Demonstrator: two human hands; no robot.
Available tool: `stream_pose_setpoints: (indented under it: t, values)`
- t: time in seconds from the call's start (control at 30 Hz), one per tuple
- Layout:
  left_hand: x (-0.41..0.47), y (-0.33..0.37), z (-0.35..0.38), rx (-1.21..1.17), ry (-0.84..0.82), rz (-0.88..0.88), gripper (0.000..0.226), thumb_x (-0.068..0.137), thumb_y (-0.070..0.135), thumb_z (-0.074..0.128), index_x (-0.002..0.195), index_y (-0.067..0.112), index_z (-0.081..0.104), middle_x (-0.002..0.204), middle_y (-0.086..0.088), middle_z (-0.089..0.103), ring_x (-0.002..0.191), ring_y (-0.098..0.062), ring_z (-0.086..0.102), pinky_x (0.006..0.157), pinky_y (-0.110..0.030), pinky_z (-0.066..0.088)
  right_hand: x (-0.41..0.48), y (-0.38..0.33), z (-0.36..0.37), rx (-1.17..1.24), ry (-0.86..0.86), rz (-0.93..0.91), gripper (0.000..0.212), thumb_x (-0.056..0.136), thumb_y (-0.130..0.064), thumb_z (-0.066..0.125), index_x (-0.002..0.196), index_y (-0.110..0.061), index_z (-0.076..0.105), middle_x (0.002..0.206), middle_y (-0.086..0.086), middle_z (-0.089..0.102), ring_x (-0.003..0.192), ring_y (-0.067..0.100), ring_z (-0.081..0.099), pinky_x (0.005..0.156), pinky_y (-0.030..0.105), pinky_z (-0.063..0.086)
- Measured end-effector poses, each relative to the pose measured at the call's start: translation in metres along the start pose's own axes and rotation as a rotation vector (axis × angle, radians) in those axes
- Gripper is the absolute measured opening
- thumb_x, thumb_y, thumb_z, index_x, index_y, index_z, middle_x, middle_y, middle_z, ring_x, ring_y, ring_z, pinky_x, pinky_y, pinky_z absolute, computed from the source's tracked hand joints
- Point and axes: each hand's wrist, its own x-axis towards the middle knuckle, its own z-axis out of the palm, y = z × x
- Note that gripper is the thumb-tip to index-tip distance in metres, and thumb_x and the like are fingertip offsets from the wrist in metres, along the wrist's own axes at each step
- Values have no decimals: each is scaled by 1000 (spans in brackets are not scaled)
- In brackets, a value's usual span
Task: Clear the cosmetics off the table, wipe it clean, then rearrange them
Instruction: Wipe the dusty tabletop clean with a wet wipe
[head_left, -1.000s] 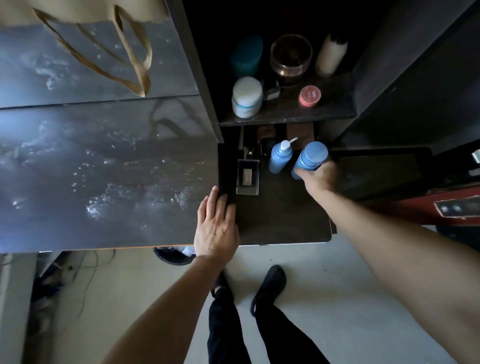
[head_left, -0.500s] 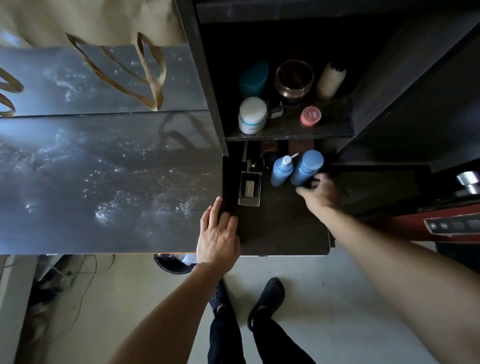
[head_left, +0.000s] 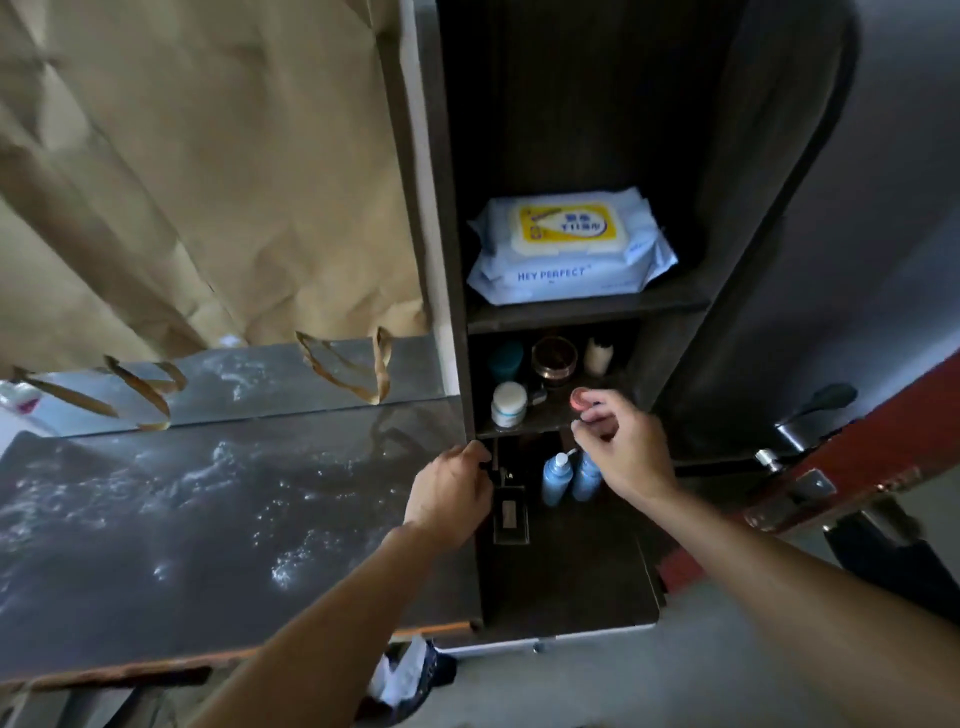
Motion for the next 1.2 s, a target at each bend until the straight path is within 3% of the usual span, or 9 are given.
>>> stream_pose_setpoints:
  t: [0.17, 0.3, 0.43, 0.53, 0.63, 0.8, 0.97, 1.1, 1.2]
  values:
    - [29, 29, -72, -90, 190, 165, 20, 84, 14, 54, 102, 12, 63, 93, -6, 66, 81, -28, 63, 67, -37, 50, 41, -80, -46, 61, 155, -248, 25, 79, -13, 69, 103, -20, 64, 80, -3, 68, 61, 7, 64, 60, 21, 53]
    - [58, 56, -102, -113, 298, 329, 22, 79, 14, 49, 94, 9, 63, 88, -7, 62, 77, -29, 61, 62, -41, 51, 86, -118, -77, -97, 248, -371, 32, 78, -16, 69, 110, -16, 63, 94, -1, 65, 79, 12, 64, 75, 33, 54]
    - [76, 82, -113, -20, 381, 445, 34, 79, 14, 36, 101, 2, 60, 101, -13, 57, 89, -32, 55, 76, -39, 48, 125, -139, -94, -373, -34, -316, 58, 75, -25, 77, 127, -19, 53, 122, 1, 55, 107, 19, 56, 90, 37, 49]
    - [89, 85, -108, 138, 370, 398, 50, 75, 13, 34, 117, -3, 55, 117, -19, 55, 108, -36, 53, 92, -42, 48, 147, -143, -95, -492, -251, -255, 70, 71, -38, 79, 133, -23, 50, 132, -1, 51, 113, 20, 53, 95, 38, 47]
    - [93, 83, -96, 250, 314, 345, 53, 69, 9, 48, 120, -4, 55, 123, -20, 55, 122, -38, 49, 93, -41, 49, 160, -144, -97, -663, -353, -291, 65, 73, -50, 73, 130, -26, 54, 132, -3, 55, 115, 20, 54, 96, 36, 46]
    - [92, 83, -91, 336, 299, 316, 61, 69, 16, 33, 122, -2, 55, 125, -19, 56, 121, -35, 52, 93, -38, 49, 169, -145, -99, -721, -395, -333, 53, 80, -51, 67, 127, -30, 58, 130, -2, 60, 115, 20, 56, 94, 33, 46]
    - [90, 85, -93, 363, 263, 296, 61, 64, 14, 56, 123, -1, 54, 126, -17, 55, 123, -34, 50, 94, -37, 48, 186, -156, -114, -457, -488, -231, 37, 86, -48, 61, 115, -25, 68, 114, -3, 68, 108, 16, 60, 93, 35, 48]
    - [89, 87, -96, 355, 249, 295, 62, 63, 14, 58, 123, 0, 53, 125, -17, 55, 124, -33, 50, 96, -38, 48, 197, -166, -111, -487, -253, -198, 42, 88, -56, 52, 97, -20, 71, 89, 2, 69, 85, 22, 63, 74, 38, 54]
    - [89, 87, -99, 352, 247, 308, 64, 58, 13, 64, 121, 0, 55, 122, -16, 57, 120, -32, 53, 93, -36, 50, 196, -175, -105, -700, 2, -161, 49, 89, -59, 48, 86, -12, 63, 83, 6, 61, 75, 25, 55, 61, 32, 44]
